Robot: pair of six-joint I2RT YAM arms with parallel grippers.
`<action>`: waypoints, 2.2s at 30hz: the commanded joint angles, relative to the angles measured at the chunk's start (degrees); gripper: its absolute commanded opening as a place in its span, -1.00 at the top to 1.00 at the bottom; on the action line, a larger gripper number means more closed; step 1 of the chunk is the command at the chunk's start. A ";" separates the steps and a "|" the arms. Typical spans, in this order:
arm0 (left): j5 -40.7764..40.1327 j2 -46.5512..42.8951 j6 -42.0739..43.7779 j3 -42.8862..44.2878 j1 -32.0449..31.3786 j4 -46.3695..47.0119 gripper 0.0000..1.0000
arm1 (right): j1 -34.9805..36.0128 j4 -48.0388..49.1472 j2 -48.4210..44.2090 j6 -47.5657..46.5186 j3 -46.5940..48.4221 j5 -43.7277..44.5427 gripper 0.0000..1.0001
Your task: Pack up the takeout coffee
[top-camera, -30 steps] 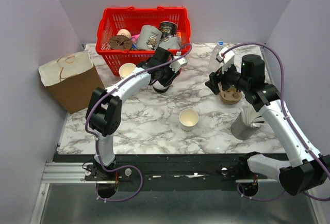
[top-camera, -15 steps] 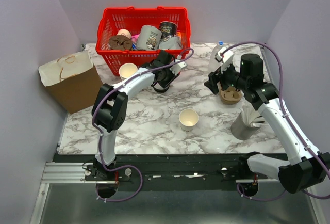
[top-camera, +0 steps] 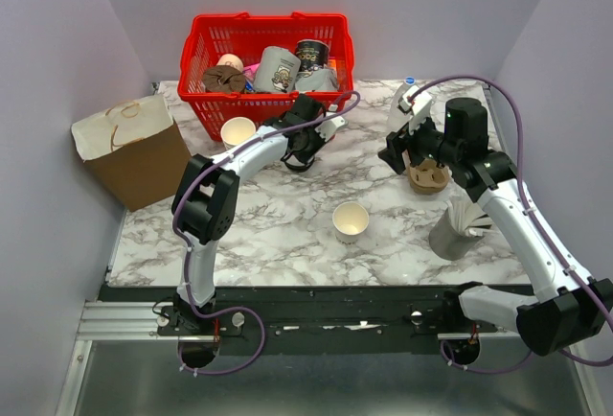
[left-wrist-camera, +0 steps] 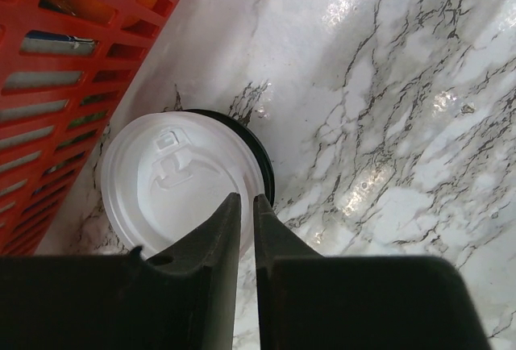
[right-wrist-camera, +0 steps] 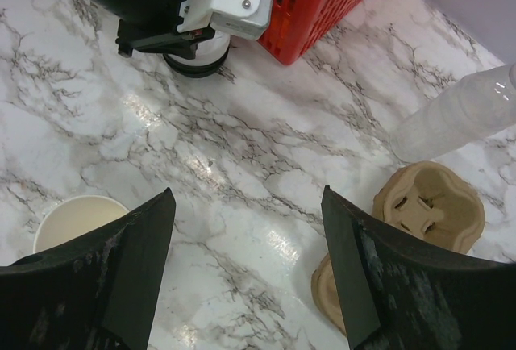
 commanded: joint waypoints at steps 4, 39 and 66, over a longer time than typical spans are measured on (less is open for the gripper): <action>0.97 1.24 -0.14 1.32 -0.27 -0.94 0.76 | -0.29 0.09 0.32 -0.55 0.74 -1.05 -0.63; 3.96 0.62 0.39 9.13 -0.09 -6.91 0.03 | -0.29 -1.40 0.94 -1.43 2.15 -2.72 -0.63; -0.88 4.51 -2.51 11.08 0.26 -7.98 0.23 | -0.29 -2.19 3.22 -1.78 3.29 -3.25 -0.63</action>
